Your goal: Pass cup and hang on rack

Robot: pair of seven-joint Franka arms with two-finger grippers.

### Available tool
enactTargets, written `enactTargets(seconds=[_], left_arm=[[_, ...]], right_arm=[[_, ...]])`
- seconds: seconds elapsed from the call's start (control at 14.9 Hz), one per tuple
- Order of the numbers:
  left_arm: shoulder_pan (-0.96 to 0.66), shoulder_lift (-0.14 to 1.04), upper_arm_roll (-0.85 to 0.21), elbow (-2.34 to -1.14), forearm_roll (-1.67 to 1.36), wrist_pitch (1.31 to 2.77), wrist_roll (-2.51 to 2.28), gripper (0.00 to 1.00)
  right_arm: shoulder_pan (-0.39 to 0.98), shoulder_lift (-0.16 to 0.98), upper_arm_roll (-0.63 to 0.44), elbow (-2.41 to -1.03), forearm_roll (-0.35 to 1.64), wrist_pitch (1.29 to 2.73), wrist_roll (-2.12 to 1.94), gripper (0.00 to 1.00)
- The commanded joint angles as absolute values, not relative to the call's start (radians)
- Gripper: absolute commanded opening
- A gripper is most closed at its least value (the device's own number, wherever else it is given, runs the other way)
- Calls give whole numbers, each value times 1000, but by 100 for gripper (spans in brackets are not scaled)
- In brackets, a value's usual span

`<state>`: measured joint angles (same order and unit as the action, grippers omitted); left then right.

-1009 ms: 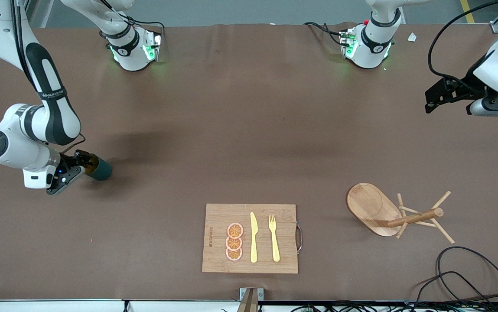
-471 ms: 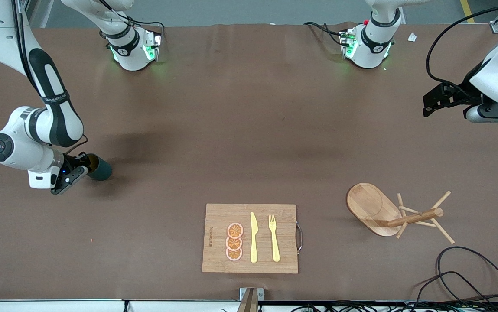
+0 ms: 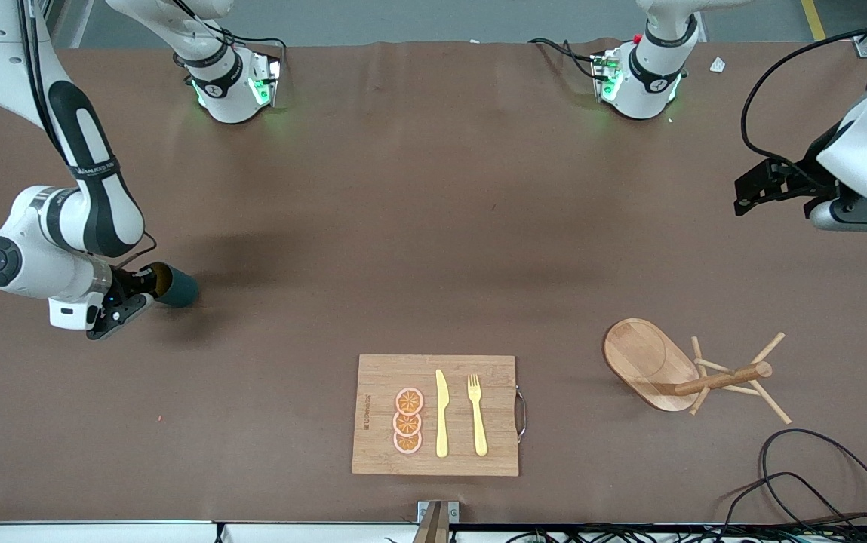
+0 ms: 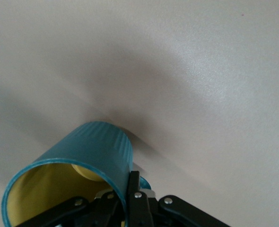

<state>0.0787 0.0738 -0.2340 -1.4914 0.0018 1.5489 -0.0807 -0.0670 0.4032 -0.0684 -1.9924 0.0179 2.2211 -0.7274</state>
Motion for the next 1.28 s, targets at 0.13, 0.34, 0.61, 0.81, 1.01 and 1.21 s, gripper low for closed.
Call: enactTargets(seconds=[0.13, 0.34, 0.61, 0.81, 1.01, 1.21], left_arm=[[80, 115, -238, -1460, -12, 1563, -69, 100], [80, 114, -238, -1459, -11, 1563, -83, 100], [81, 109, -238, -1434, -14, 1562, -83, 100], [78, 110, -238, -1431, -9, 1562, -80, 100], [89, 109, -236, -1431, -2, 1559, -72, 100], [92, 109, -236, -1431, 0, 1557, -74, 100]], right_arm=[[32, 307, -60, -2005, 28, 2106, -384, 0], [125, 273, -58, -2003, 55, 2060, -153, 0], [280, 259, -57, -2002, 57, 2049, 168, 0], [400, 264, -57, -1983, 57, 2054, 397, 0], [498, 271, -57, -1957, 58, 2074, 558, 0], [584, 276, -57, -1942, 92, 2120, 681, 0]])
